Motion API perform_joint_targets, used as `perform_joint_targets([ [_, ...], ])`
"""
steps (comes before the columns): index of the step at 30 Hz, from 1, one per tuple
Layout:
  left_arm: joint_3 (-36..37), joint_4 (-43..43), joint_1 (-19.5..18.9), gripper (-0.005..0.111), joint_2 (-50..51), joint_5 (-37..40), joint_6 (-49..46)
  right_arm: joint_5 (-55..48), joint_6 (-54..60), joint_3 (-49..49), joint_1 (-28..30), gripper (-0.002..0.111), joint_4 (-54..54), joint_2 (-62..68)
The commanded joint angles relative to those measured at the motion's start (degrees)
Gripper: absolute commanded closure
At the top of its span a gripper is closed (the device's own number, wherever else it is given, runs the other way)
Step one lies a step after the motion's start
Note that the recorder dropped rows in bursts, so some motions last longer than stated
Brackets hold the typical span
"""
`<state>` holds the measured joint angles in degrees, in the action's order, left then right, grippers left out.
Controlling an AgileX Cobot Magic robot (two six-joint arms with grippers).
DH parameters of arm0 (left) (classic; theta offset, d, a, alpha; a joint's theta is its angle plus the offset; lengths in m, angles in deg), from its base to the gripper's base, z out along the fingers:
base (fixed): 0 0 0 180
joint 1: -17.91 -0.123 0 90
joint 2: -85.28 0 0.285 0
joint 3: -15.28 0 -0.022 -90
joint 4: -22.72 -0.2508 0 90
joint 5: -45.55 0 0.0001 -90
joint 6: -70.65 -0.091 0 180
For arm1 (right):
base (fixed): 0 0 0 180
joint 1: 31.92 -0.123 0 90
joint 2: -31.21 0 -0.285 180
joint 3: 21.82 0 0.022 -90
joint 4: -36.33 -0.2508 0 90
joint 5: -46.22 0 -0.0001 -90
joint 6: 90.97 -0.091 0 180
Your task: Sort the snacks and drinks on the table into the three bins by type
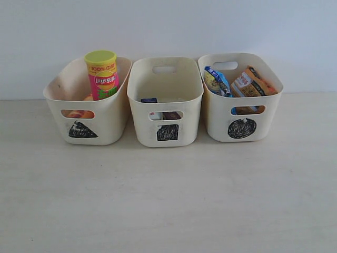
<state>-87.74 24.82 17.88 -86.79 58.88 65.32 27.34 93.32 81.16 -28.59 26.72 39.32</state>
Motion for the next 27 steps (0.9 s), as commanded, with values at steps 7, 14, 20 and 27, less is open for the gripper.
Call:
perform_joint_targets([
  [7, 0.23, 0.18, -0.23, 0.103, -0.15, -0.05, -0.3, 0.15, -1.0, -0.2, 0.16, 0.108, 2.86, -0.33],
  [14, 0.23, 0.18, -0.23, 0.103, -0.15, -0.05, -0.3, 0.15, -2.29, -0.2, 0.16, 0.108, 3.52, -0.33],
  [20, 0.23, 0.18, -0.23, 0.103, -0.15, -0.05, -0.3, 0.15, -2.42, -0.2, 0.16, 0.108, 3.52, -0.33],
  [27, 0.23, 0.18, -0.23, 0.103, -0.15, -0.05, -0.3, 0.93, -2.41, -0.2, 0.16, 0.108, 3.52, -0.33],
])
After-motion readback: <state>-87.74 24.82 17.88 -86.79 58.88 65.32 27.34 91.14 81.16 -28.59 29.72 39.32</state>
